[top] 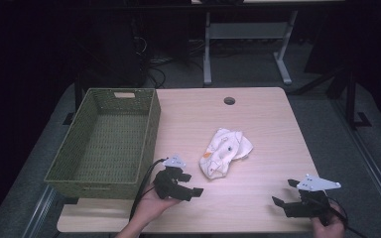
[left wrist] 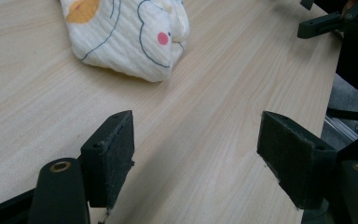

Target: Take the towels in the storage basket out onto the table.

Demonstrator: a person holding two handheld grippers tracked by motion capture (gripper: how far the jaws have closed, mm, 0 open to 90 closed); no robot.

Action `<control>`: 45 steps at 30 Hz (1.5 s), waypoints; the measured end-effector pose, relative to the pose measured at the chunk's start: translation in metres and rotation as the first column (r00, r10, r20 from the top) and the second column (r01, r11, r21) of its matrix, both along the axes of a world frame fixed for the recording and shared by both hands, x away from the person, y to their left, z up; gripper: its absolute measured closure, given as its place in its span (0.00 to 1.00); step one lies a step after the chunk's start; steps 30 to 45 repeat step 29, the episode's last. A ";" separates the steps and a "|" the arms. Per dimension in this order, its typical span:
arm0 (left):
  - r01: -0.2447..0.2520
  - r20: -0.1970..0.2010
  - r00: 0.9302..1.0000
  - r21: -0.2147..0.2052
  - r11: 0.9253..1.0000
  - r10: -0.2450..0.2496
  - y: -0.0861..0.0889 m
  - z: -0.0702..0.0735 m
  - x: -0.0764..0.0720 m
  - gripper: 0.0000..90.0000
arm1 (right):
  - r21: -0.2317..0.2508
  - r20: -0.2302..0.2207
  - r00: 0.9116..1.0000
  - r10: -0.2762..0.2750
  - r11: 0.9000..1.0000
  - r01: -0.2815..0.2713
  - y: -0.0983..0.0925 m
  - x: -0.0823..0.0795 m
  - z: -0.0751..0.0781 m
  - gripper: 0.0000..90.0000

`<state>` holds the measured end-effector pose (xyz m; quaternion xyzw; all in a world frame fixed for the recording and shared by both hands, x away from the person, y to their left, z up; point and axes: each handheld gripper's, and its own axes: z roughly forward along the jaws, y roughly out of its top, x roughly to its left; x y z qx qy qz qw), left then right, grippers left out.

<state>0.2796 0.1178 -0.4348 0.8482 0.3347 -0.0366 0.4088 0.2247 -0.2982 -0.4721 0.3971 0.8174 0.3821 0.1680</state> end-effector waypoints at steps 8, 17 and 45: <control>0.001 -0.005 1.000 -0.004 1.000 -0.001 0.002 -0.006 -0.002 0.30 | 0.002 -0.001 1.000 0.000 1.000 0.000 0.001 -0.001 0.000 0.16; 0.008 0.006 1.000 0.009 1.000 -0.008 0.000 -0.012 -0.009 0.29 | 0.001 0.001 1.000 0.016 1.000 -0.016 0.002 0.001 0.000 0.16; -0.008 0.028 1.000 0.007 1.000 0.008 0.002 -0.012 -0.008 0.29 | -0.002 0.004 0.999 0.043 0.999 -0.043 0.003 0.000 0.002 0.16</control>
